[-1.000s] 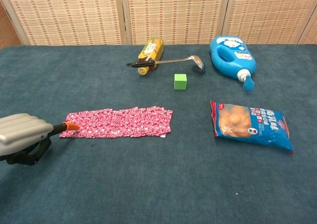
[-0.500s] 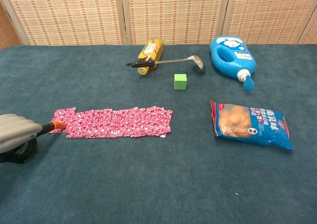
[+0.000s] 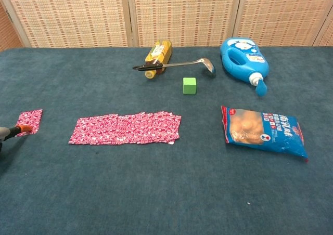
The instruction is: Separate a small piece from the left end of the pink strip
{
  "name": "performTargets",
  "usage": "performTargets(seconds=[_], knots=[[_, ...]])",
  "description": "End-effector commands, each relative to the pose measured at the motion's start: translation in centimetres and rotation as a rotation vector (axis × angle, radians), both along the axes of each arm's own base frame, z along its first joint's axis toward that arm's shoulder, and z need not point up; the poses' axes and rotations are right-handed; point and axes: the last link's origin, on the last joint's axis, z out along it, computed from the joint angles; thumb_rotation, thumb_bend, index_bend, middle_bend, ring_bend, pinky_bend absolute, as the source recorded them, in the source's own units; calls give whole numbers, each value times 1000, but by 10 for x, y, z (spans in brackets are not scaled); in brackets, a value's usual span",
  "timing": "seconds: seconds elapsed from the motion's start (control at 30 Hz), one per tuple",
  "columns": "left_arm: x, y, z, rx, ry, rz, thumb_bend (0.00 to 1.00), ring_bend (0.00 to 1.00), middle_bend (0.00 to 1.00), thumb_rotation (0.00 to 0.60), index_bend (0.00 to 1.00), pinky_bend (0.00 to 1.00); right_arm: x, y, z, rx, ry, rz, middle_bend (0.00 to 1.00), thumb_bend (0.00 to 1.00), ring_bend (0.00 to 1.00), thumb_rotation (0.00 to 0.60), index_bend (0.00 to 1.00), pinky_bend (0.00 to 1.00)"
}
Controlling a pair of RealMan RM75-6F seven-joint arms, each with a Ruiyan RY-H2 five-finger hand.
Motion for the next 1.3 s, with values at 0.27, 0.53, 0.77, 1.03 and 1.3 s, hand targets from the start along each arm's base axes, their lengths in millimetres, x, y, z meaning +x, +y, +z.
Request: performTargets(seconds=[0.27,0.53,0.77,1.03,1.3], knots=[[30,-9,-4,-34,-148,-170,970,676,693,600,0,567,0,0,0,0,-3,2,587,598,443,600,558,353],[55,-17,-15,-84,-237,-315,970,676,693,600,0,568,0,1,1,6,-5,2,587,598,443,600,558,353],[61,-17,-27,-128,-231,-324,970,676,693,600,0,569,0,0,2,6,-7,2,587,598,443,600,558,352],[61,-12,-41,-154,-215,-309,971,676,693,600,0,569,0,0,2,6,-10,-2,587,598,443,600,558,353],[57,-9,-43,-159,-182,-287,970,676,693,600,0,569,0,0,3,10,-14,-2,587,598,443,600,558,353]])
